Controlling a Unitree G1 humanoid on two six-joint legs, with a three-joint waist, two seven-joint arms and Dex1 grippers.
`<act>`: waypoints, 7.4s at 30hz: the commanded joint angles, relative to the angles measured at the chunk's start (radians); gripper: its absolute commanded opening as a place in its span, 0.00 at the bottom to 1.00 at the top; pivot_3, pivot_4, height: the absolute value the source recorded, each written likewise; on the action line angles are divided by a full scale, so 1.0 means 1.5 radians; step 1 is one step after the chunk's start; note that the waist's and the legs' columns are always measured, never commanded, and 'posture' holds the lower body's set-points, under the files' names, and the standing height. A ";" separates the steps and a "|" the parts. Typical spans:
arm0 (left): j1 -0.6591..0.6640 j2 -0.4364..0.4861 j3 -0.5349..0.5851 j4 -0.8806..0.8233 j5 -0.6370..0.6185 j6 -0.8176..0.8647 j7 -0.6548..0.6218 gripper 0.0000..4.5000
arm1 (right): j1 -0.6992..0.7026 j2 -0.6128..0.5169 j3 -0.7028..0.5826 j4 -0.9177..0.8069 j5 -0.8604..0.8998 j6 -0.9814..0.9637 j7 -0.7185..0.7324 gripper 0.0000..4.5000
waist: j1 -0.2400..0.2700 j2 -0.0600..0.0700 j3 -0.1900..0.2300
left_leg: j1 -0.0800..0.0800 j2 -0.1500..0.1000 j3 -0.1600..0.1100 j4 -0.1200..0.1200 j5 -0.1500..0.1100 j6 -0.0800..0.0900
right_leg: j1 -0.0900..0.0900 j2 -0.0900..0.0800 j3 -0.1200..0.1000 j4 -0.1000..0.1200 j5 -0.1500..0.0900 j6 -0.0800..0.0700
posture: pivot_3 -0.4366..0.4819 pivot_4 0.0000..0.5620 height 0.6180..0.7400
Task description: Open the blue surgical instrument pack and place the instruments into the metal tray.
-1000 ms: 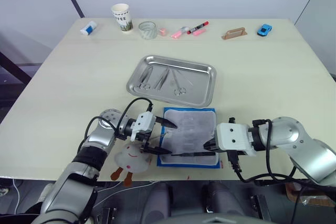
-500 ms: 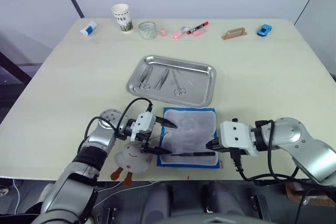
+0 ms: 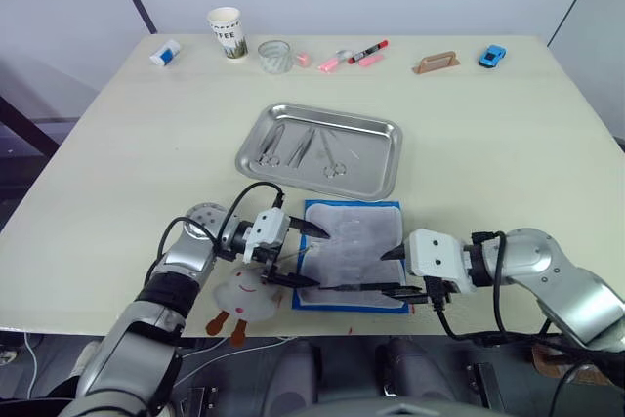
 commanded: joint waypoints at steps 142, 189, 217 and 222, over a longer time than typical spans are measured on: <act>0.010 0.008 -0.027 0.023 0.031 0.016 -0.024 1.00 | 0.027 -0.193 -0.187 0.013 0.014 -0.058 0.097 0.00 | 0.001 -0.001 -0.004 | 0.000 0.001 0.000 0.000 0.000 0.000 | 0.000 0.002 0.001 0.000 0.000 -0.001 | 0.48 0.27 0.90; 0.064 0.000 0.049 -0.076 0.012 0.081 -0.005 1.00 | -0.422 0.481 -0.221 0.455 0.042 0.378 -0.559 0.00 | -0.005 0.000 -0.003 | -0.002 0.001 0.000 -0.001 0.000 0.000 | -0.002 0.003 0.002 0.000 0.000 -0.001 | 0.48 0.27 0.90; 0.072 -0.009 0.051 -0.054 0.026 0.063 -0.007 1.00 | -0.495 0.512 -0.228 0.668 -0.014 0.261 -0.554 0.40 | -0.015 0.001 -0.003 | -0.002 0.001 0.001 -0.001 0.000 0.000 | -0.002 0.002 0.003 0.000 0.000 -0.001 | 0.48 0.27 0.90; 0.070 -0.009 0.050 -0.047 0.026 0.059 -0.010 1.00 | -0.483 0.500 -0.215 0.596 -0.010 0.277 -0.530 0.85 | -0.015 0.002 -0.003 | -0.002 0.001 0.001 -0.001 0.000 0.000 | -0.002 0.002 0.003 0.000 0.000 -0.001 | 0.48 0.27 0.90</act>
